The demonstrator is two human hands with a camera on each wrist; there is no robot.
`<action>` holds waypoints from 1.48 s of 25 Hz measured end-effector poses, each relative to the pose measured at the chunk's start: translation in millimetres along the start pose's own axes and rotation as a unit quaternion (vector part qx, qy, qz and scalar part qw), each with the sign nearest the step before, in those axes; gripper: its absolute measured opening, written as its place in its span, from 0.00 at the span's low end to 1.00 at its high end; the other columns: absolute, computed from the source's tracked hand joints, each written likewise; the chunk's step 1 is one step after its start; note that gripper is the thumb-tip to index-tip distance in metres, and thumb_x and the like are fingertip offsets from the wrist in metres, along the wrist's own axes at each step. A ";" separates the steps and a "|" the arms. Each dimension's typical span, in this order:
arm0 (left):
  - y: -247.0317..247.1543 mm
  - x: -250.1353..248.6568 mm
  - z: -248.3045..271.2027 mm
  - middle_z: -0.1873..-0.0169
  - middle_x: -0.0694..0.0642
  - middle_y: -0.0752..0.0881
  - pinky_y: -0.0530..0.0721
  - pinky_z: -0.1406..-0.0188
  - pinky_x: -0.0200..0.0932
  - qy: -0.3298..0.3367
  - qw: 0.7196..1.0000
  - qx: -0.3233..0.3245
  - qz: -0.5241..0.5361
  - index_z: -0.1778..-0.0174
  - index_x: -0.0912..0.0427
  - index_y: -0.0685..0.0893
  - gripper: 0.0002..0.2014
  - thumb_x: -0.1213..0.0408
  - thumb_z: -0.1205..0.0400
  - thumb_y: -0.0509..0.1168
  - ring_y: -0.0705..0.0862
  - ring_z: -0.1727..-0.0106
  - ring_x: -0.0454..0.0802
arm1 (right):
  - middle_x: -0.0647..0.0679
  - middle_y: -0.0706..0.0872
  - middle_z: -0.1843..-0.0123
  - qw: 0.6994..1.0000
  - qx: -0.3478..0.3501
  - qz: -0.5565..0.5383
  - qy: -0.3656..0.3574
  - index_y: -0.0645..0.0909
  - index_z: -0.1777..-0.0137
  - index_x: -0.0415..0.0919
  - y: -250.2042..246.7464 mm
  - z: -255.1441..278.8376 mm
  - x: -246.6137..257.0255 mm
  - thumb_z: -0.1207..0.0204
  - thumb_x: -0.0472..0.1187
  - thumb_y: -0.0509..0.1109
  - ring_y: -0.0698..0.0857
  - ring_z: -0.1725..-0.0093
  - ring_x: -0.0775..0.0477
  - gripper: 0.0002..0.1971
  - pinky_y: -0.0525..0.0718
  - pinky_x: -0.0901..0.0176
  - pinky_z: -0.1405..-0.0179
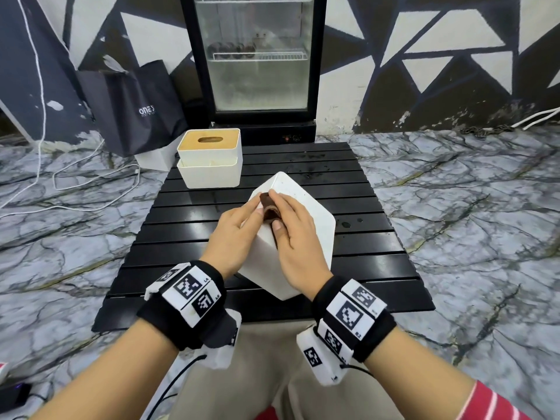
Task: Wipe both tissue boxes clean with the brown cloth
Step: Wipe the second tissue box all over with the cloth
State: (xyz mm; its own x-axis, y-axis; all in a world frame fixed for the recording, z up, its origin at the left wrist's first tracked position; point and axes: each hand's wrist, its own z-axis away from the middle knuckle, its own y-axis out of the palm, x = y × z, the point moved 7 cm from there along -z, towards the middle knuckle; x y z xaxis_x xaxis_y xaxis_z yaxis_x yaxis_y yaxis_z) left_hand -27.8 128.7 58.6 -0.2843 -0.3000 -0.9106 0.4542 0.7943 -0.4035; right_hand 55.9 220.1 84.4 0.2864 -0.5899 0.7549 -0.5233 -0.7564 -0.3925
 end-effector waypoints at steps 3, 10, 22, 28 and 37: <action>0.8 -6.2 3.9 0.29 0.45 0.75 0.62 0.21 0.54 -0.018 0.999 -0.013 -0.036 0.29 0.30 0.71 0.34 0.29 0.33 0.51 0.70 0.26 0.42 | 0.45 0.73 0.29 0.999 -0.017 -0.018 0.021 0.67 0.26 0.41 -9.7 -22.0 -14.6 0.22 0.41 0.51 0.69 0.29 0.47 0.24 0.64 0.54 0.25; 0.9 -12.7 11.6 0.29 0.45 0.74 0.58 0.21 0.56 -0.046 0.998 -0.034 -0.040 0.45 0.13 0.67 0.22 0.28 0.37 0.50 0.67 0.25 0.46 | 0.48 0.69 0.27 0.996 -0.003 -0.014 0.083 0.63 0.24 0.44 -18.0 -20.7 -35.4 0.25 0.43 0.49 0.66 0.27 0.49 0.27 0.61 0.56 0.24; 3.4 -13.7 1.1 0.29 0.43 0.73 0.61 0.22 0.56 -0.048 0.997 -0.028 -0.059 0.44 0.12 0.69 0.22 0.27 0.35 0.51 0.68 0.26 0.49 | 0.48 0.67 0.26 0.994 -0.002 0.001 0.108 0.59 0.22 0.44 -26.5 -34.8 -47.7 0.18 0.32 0.52 0.62 0.27 0.53 0.24 0.57 0.61 0.25; 3.9 -19.7 7.3 0.29 0.46 0.71 0.61 0.23 0.56 -0.061 0.995 -0.029 -0.072 0.35 0.20 0.69 0.32 0.26 0.38 0.49 0.65 0.26 0.52 | 0.45 0.65 0.24 0.992 0.021 0.004 0.122 0.58 0.22 0.45 -30.6 -46.7 -59.4 0.17 0.34 0.51 0.63 0.24 0.48 0.23 0.58 0.53 0.22; 5.7 -21.8 16.9 0.38 0.43 0.65 0.55 0.41 0.45 -0.097 0.991 -0.033 -0.081 0.31 0.24 0.65 0.29 0.34 0.31 0.47 0.60 0.40 0.50 | 0.44 0.68 0.26 0.987 -0.022 0.006 0.161 0.61 0.23 0.44 -40.3 1.2 -77.5 0.18 0.34 0.52 0.65 0.26 0.44 0.23 0.59 0.49 0.23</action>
State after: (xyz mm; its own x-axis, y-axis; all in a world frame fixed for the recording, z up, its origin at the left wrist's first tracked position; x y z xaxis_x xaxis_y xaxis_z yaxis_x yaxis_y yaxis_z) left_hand -4.7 130.8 74.6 -0.1780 -0.5168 -0.8374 0.3571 0.7590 -0.5444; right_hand 55.8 295.9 41.0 0.0139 -0.4733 0.8808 -0.5606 -0.7331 -0.3850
